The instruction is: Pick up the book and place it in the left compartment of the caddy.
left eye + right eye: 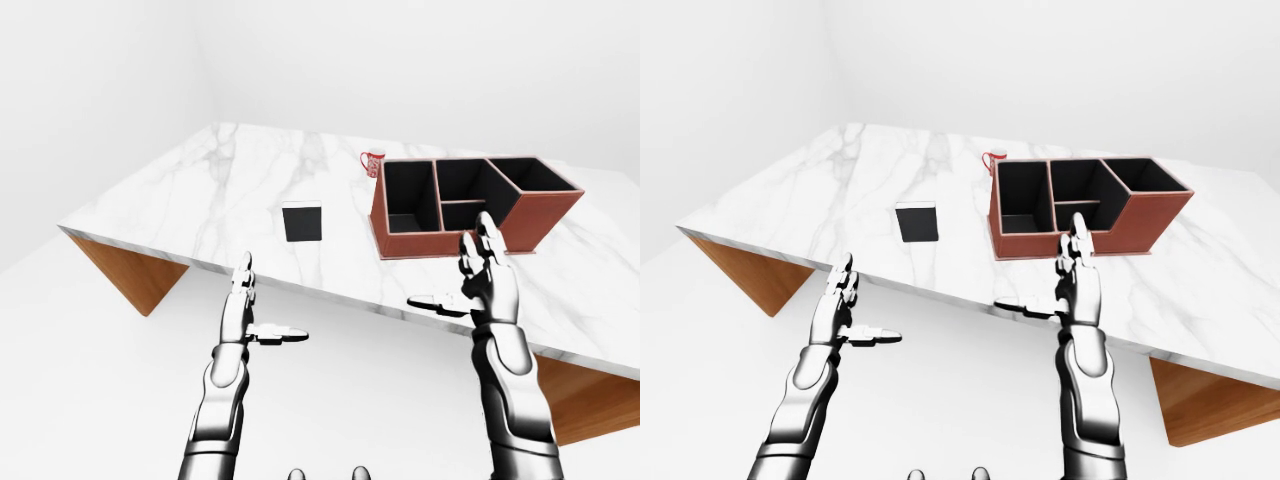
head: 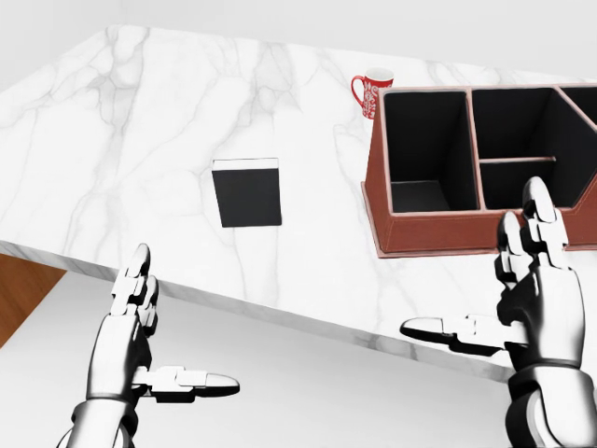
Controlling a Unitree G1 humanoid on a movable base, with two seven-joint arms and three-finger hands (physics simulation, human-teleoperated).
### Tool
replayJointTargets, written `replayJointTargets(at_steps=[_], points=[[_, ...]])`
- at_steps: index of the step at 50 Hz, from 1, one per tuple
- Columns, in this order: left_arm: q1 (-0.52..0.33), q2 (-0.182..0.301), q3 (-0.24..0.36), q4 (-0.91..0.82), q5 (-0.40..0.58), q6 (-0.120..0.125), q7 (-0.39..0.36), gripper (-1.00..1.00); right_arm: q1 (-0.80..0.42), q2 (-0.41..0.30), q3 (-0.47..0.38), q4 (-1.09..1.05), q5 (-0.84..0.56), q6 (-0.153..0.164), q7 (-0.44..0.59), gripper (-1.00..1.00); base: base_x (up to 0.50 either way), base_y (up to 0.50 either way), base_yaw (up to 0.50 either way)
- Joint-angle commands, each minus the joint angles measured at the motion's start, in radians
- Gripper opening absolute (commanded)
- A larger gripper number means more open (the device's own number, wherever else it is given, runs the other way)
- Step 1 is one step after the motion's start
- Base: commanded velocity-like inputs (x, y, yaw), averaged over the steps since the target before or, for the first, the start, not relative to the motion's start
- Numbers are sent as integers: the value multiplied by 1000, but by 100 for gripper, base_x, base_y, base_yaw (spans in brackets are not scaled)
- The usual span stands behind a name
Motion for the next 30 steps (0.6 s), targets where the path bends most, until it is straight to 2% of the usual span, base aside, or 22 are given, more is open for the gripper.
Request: replayJointTargets(at_steps=[1, 3, 5, 7, 8, 9, 10, 11, 13, 15, 27, 30], points=[[5, -2, -4, -16, 4, 16, 5, 100, -28, -49, -108, -93, 84, 0, -14, 100, 0, 0, 0], [-1, 0, 0, 1, 2, 4, 4, 100, -40, -66, -138, -94, 110, 0, -16, 100, 0, 0, 0], [2, -1, -2, -9, 3, 11, 5, 100, -47, -77, -155, -88, 128, 0, -17, 100, 0, 0, 0], [1, -1, -1, -4, 3, 7, 4, 100, -54, -92, -177, -85, 146, 0, -22, 100, 0, 0, 0], [-4, 1, 1, 14, 2, -6, 3, 100, -62, -102, -202, -84, 184, 0, -25, 100, 0, 0, 0], [2, -1, -2, -6, 4, 8, 4, 100, -66, -110, -223, -93, 229, 0, -28, 100, 0, 0, 0], [3, -2, -3, -11, 4, 11, 4, 100, -68, -120, -233, -96, 245, 0, -34, 100, 0, 0, 0], [-1, 1, 0, 5, 3, -1, 3, 100, -71, -130, -238, -90, 248, 0, -38, 100, 0, 0, 0], [2, 0, -2, -7, 4, 9, 4, 100, -71, -143, -249, -99, 261, 0, -45, 100, 0, 0, 0], [0, 0, -1, 0, 5, 5, 3, 100, -80, -152, -269, -88, 297, 0, -53, 100, 0, 0, 0], [-19, 7, 7, 62, 1, -40, -1, 100, -117, -271, -391, 29, 474, 0, -85, 100, 0, 0, 0], [-28, 9, 10, 86, 0, -44, -1, 100, -118, -308, -415, 72, 501, 0, -91, 100, 0, 0, 0]])
